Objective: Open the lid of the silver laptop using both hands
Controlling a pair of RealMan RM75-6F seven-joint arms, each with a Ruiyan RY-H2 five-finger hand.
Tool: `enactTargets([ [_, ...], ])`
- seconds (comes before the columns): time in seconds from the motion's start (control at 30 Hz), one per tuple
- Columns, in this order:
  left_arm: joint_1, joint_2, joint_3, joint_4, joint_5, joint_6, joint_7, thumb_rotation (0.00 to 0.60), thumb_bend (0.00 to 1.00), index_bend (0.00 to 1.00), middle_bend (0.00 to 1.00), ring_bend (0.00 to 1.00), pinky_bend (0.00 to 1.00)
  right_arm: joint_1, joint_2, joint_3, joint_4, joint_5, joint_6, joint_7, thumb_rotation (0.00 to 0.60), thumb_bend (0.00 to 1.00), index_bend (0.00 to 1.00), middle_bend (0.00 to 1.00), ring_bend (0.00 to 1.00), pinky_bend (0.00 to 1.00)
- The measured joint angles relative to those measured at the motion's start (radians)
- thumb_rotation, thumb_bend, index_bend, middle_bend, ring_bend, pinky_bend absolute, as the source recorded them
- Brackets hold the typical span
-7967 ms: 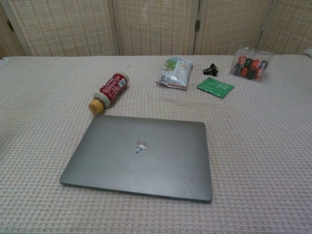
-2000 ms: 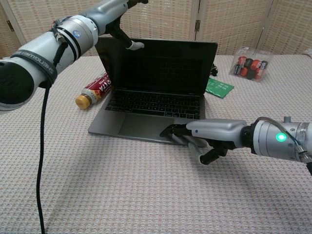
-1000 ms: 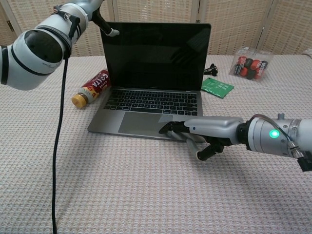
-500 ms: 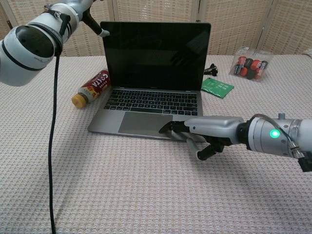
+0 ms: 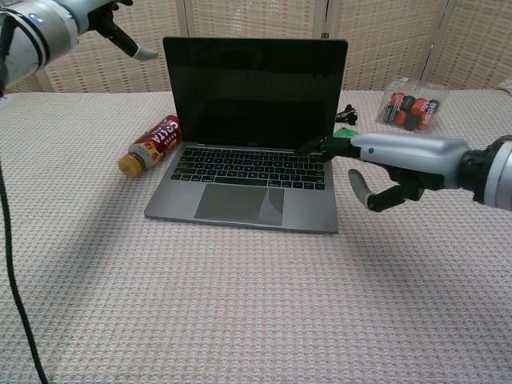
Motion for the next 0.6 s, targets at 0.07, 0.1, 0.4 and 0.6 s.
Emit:
enactTargets([
  [0.07,0.054,0.060,0.036,-0.079,0.028,0.026,-0.002,0.600,0.34,0.00,0.00,0.00,0.00,-0.033,0.050,-0.009,-0.036,-0.008,0.049,-0.016,0.600,0.94,0.00,0.04,0.13,0.01],
  [0.1,0.078,0.086,0.053,-0.112,0.040,0.040,-0.001,0.600,0.34,0.00,0.00,0.00,0.00,-0.049,0.073,-0.013,-0.051,-0.011,0.071,-0.022,0.600,0.94,0.00,0.04,0.13,0.01],
  [0.4,0.333,0.265,0.236,-0.311,0.182,0.239,-0.018,0.600,0.34,0.03,0.00,0.00,0.00,-0.229,0.267,-0.065,-0.148,-0.026,0.289,-0.094,0.600,0.69,0.00,0.05,0.13,0.02],
  [0.6,0.501,0.325,0.340,-0.370,0.278,0.407,-0.065,0.600,0.34,0.04,0.00,0.00,0.00,-0.349,0.325,-0.086,-0.168,-0.016,0.419,-0.104,0.600,0.61,0.00,0.03,0.11,0.01],
])
